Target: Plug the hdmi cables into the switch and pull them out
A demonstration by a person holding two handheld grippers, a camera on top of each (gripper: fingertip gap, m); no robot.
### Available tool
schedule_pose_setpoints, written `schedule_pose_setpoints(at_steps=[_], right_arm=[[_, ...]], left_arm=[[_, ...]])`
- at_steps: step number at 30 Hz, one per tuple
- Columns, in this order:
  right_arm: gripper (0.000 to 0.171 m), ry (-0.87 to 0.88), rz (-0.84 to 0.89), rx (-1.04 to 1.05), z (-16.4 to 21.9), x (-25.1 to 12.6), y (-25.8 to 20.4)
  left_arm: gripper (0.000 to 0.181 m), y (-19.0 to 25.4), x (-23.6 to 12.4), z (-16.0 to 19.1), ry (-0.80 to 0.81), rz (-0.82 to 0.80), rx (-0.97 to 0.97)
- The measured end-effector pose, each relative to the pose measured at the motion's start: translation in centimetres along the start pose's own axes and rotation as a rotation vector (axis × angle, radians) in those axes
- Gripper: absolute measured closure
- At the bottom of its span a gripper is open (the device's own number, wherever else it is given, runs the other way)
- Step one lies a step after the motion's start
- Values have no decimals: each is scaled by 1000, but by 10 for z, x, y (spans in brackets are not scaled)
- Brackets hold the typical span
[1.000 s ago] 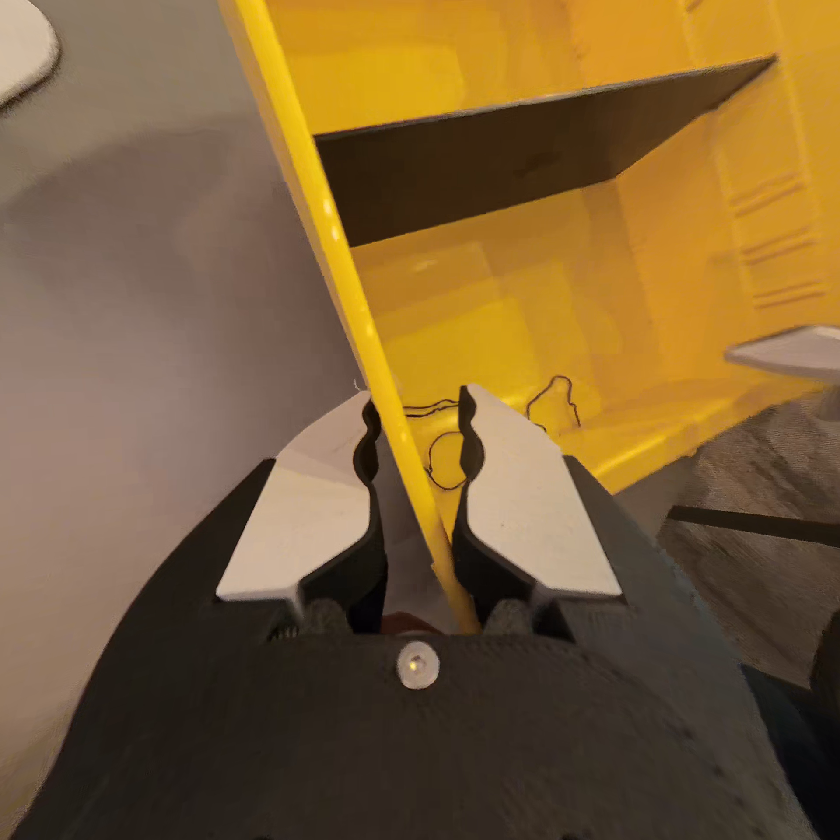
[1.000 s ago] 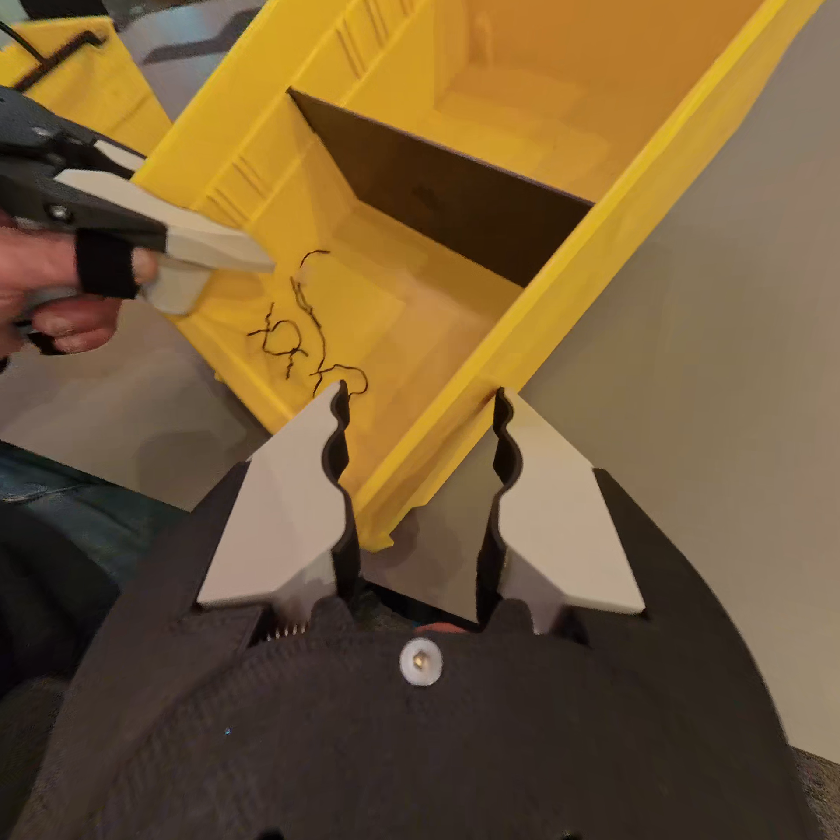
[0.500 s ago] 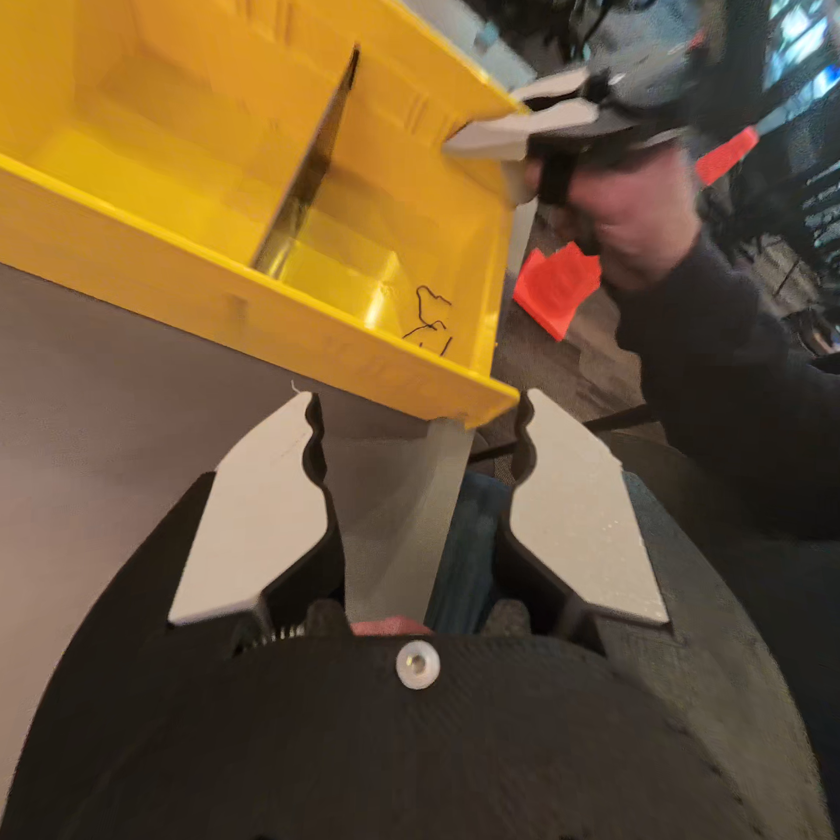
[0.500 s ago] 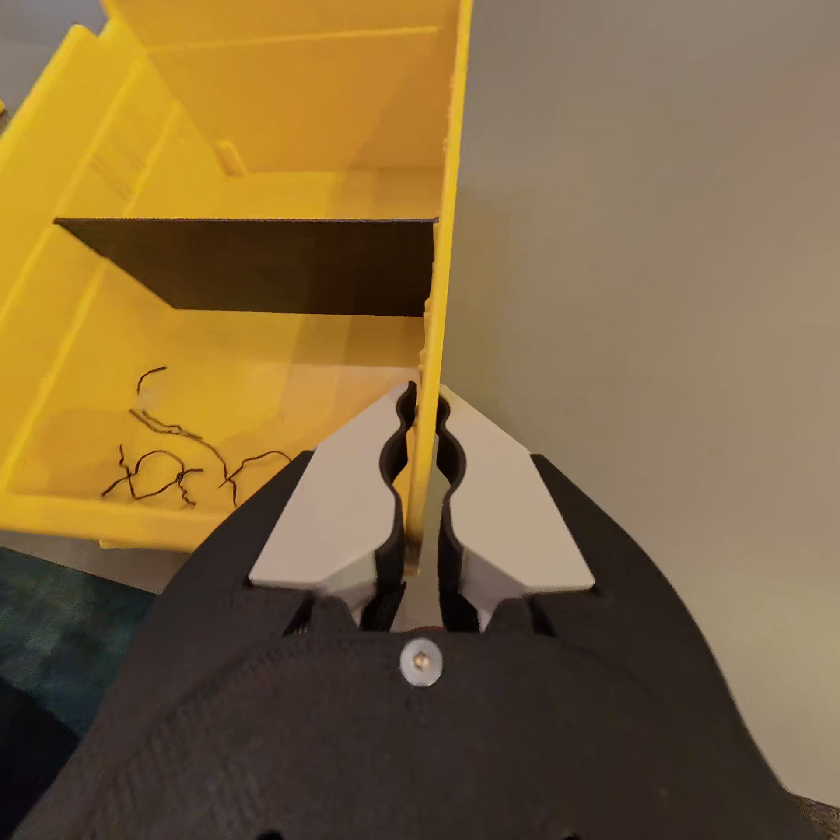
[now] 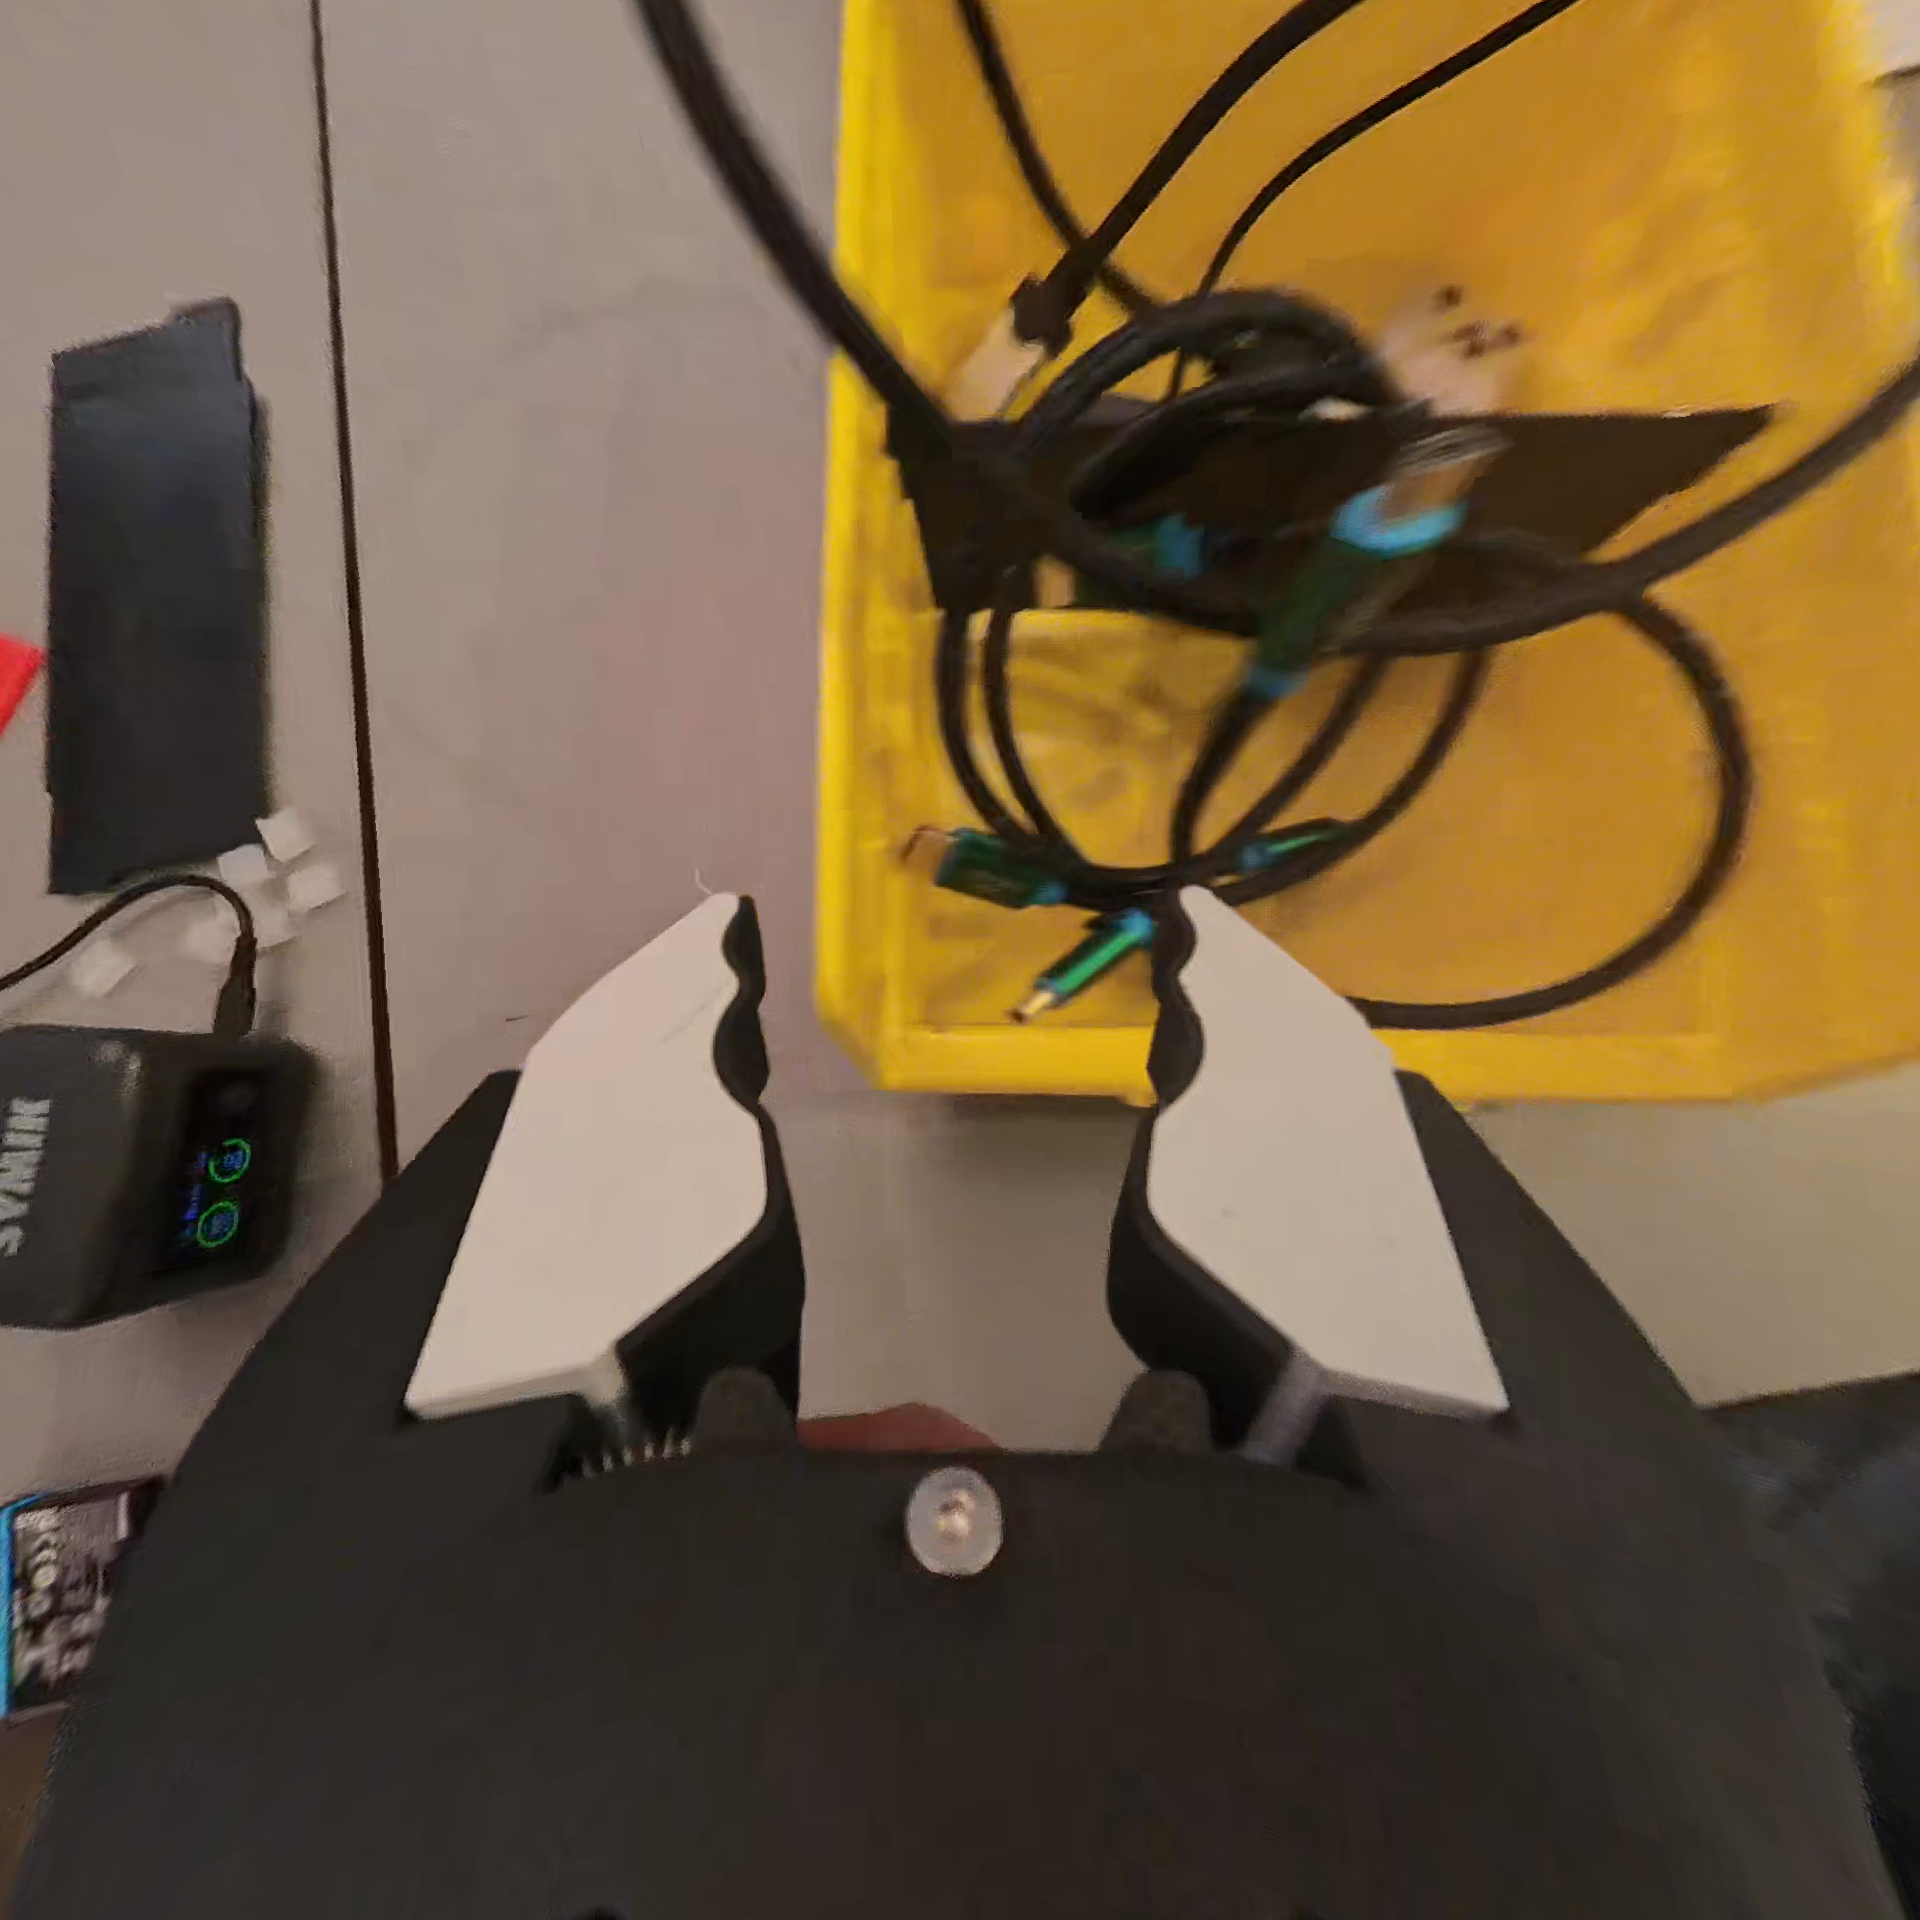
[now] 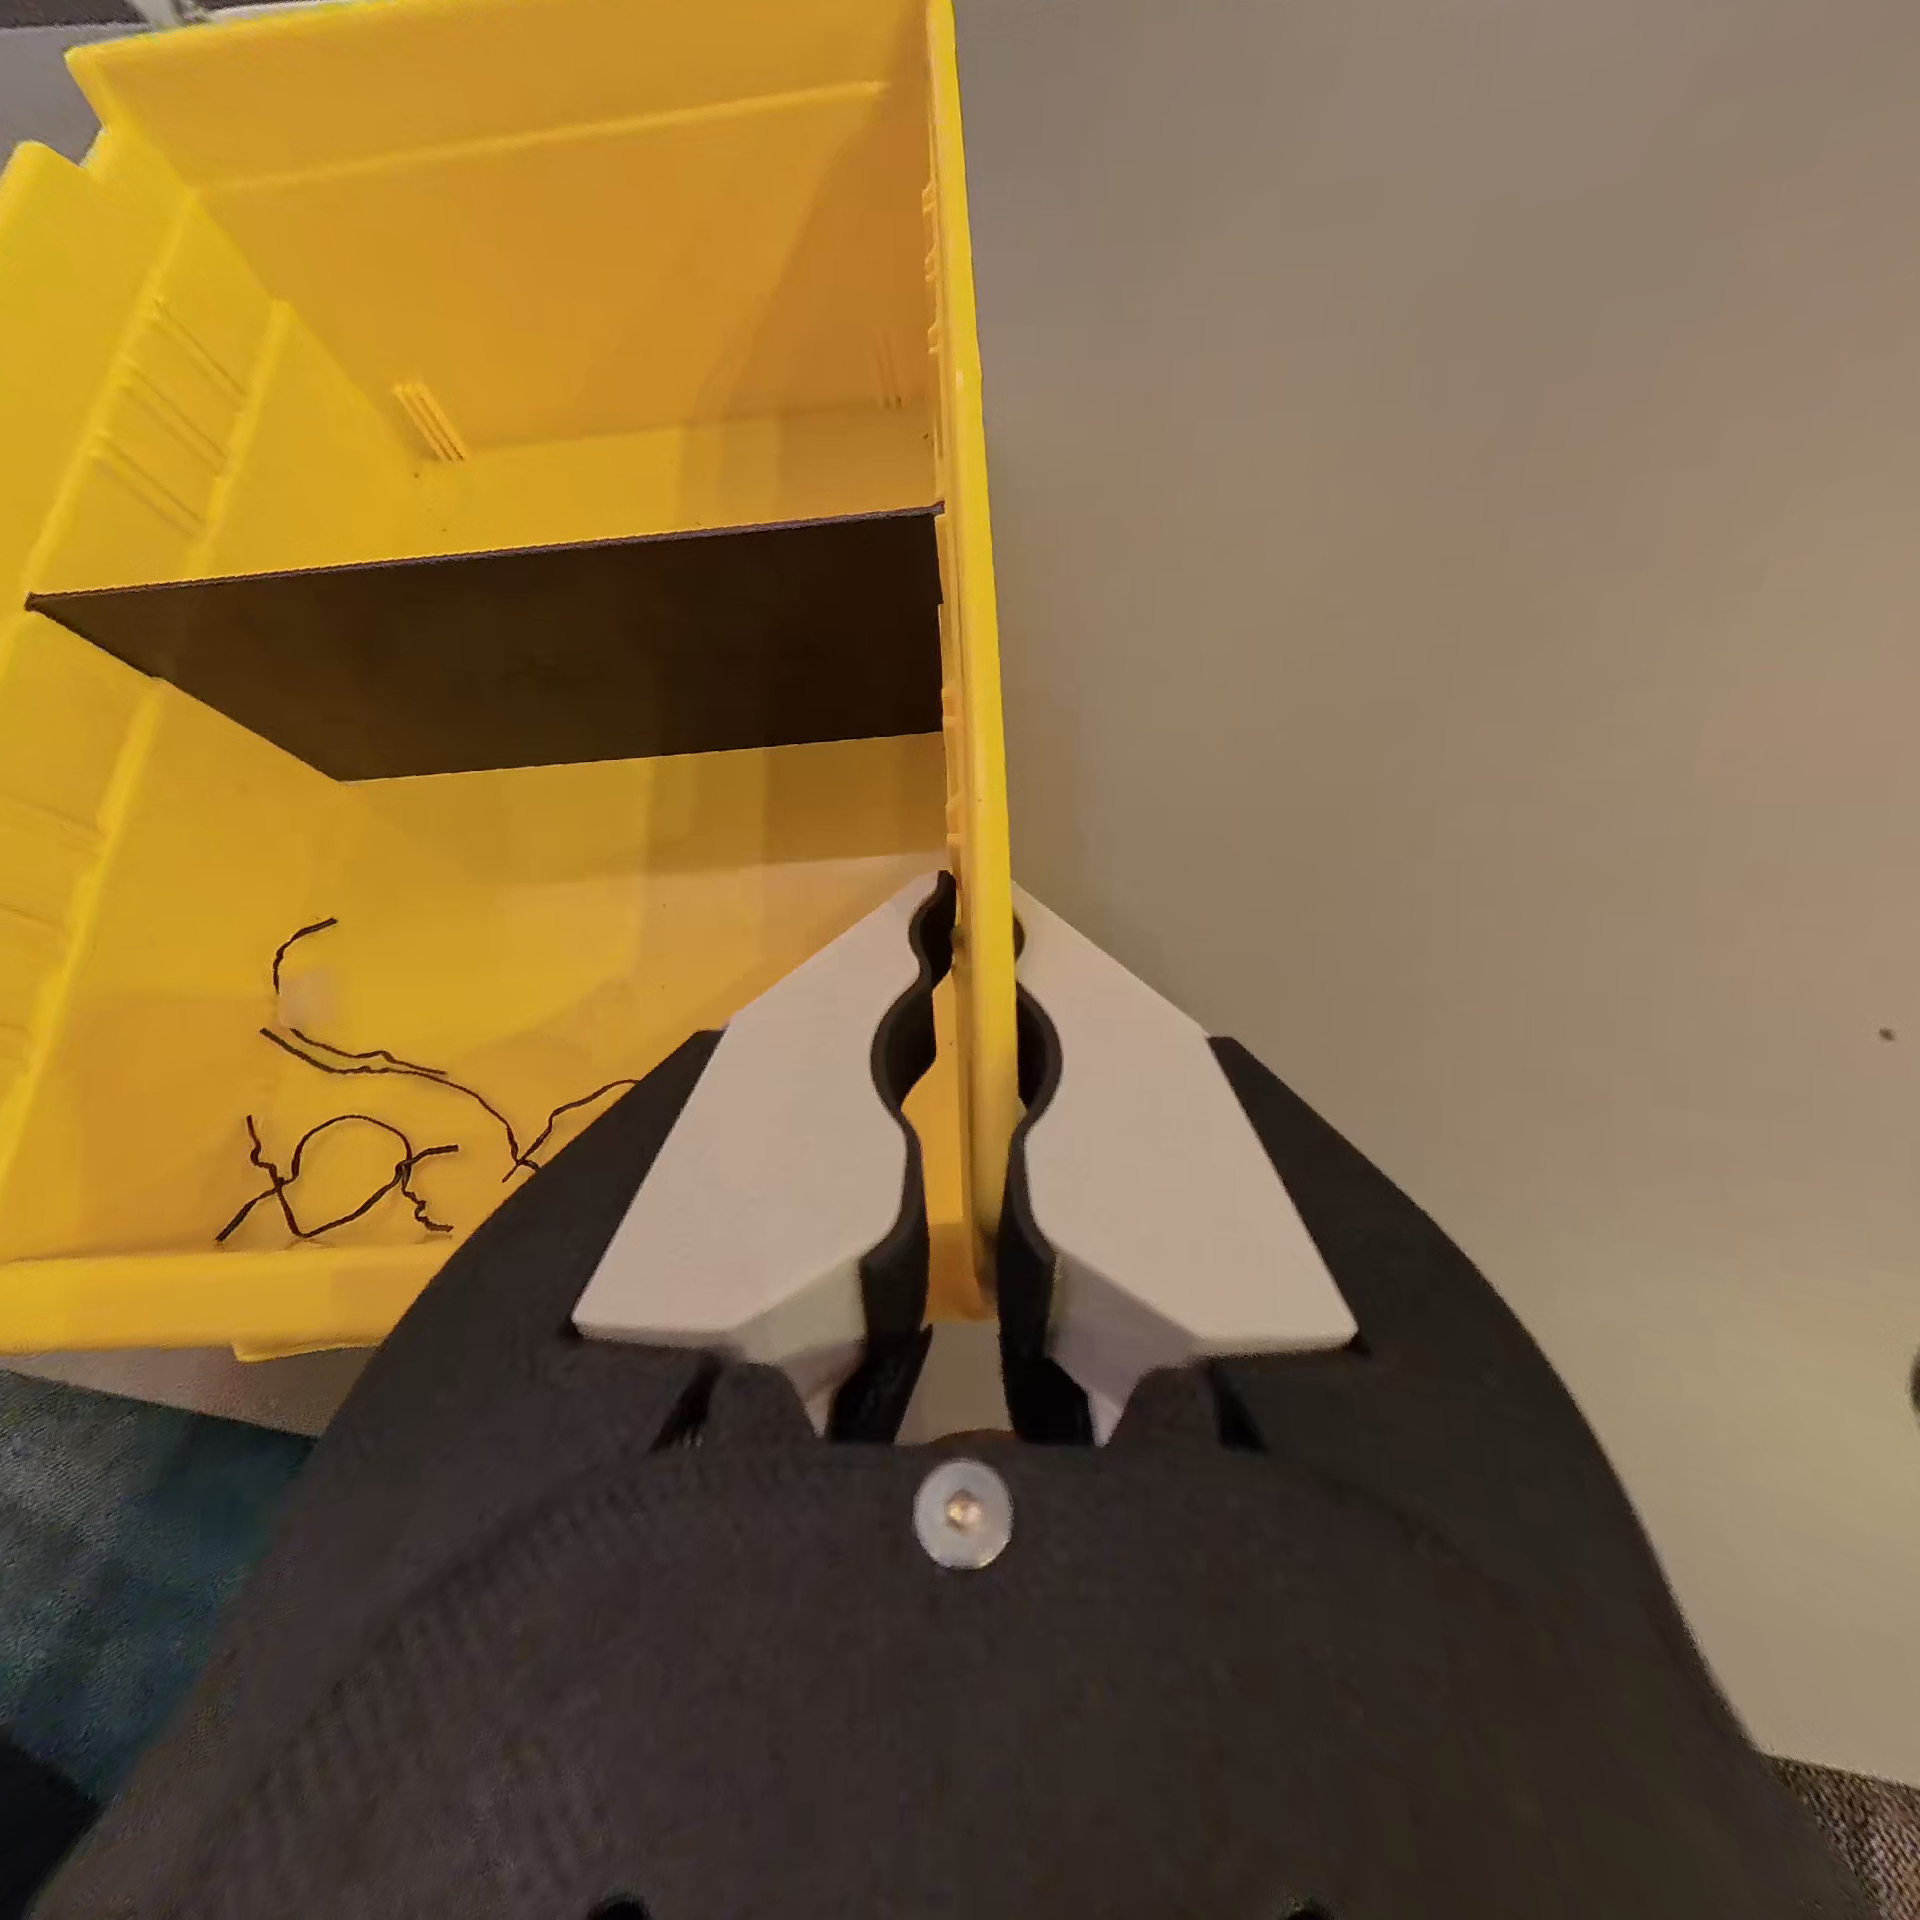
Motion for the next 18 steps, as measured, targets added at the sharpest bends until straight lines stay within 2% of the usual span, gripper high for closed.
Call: schedule_pose_setpoints(at_steps=[2, 4, 5, 6, 7, 8, 12, 18], right_arm=[[170, 9, 28, 13, 1, -5, 9], [170, 20, 59, 26, 2, -11, 18], [170, 27, 70, 35, 3, -13, 22], [170, 29, 81, 42, 4, -16, 26], [170, 28, 92, 46, 5, -19, 30], [170, 30, 97, 54, 6, -21, 33], [170, 45, 104, 75, 7, -25, 40], [169, 113, 110, 125, 3, -26, 52]], left_arm=[[110, -8, 23, 7, -29, 29, -25], [118, -7, 44, 16, -85, 66, -19], [132, -4, 51, 18, -98, 90, -31], [156, 2, 54, 17, -97, 136, -47], [161, 3, 57, 16, -97, 150, -74], [176, -2, 59, 17, -98, 116, -74], [176, -4, 55, 23, -97, 115, -91], [177, -27, 35, 51, -99, 38, -177]])
Point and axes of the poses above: each gripper's, where its closed fingertips meet, x out along the fingers, z out of its underside, y = z × x across the jaws, the point moved 1 cm from there along -x, back along the fingers, and after that the axes turned 13 degrees about -z, right-handed, at the moved point
